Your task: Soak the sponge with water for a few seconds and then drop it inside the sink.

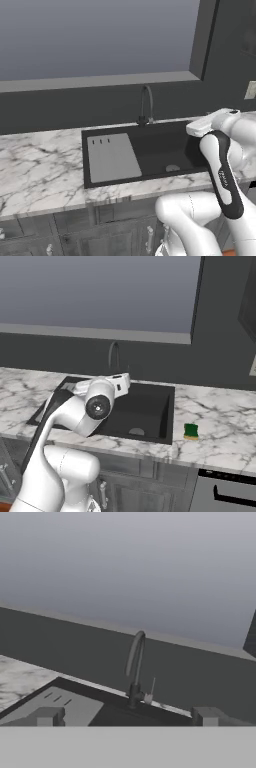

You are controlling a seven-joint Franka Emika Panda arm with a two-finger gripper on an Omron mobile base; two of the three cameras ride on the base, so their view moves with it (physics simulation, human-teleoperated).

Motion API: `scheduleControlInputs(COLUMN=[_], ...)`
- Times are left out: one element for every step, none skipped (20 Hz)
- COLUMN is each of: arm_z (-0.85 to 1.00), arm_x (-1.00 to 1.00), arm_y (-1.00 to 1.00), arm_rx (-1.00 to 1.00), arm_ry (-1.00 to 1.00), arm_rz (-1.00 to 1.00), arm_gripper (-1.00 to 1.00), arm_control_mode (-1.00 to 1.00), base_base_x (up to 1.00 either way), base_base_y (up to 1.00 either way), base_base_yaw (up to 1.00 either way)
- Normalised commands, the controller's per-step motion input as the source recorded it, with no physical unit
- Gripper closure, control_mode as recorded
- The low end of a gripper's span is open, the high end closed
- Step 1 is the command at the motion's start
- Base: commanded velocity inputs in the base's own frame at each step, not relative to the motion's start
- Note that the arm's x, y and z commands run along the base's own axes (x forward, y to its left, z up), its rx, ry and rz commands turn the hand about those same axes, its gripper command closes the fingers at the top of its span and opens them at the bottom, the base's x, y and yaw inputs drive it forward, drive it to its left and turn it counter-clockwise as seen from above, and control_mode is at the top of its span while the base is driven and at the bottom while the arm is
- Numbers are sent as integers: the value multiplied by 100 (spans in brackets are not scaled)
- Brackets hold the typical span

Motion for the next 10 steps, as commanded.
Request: scheduleControlInputs(arm_z=[3, 0, 0, 0, 0, 0, -10, -21, -25, -32], arm_x=[0, 0, 0, 0, 0, 0, 4, 7, 9, 10], arm_y=[-15, -14, -13, -14, -14, -16, -18, -16, -14, -14], arm_rx=[3, 1, 1, 1, 3, 4, 5, 7, 8, 8], arm_ry=[0, 0, 0, 0, 0, 0, 0, 0, 0, 0], arm_rz=[0, 0, 0, 0, 0, 0, 0, 0, 0, 0], arm_gripper=[-100, -100, -100, -100, -100, -100, -100, -100, -100, -100], arm_control_mode=[-100, -100, -100, -100, -100, -100, -100, -100, -100, -100], base_base_x=[0, 0, 0, 0, 0, 0, 0, 0, 0, 0], base_base_y=[0, 0, 0, 0, 0, 0, 0, 0, 0, 0], base_base_yaw=[0, 0, 0, 0, 0, 0, 0, 0, 0, 0])
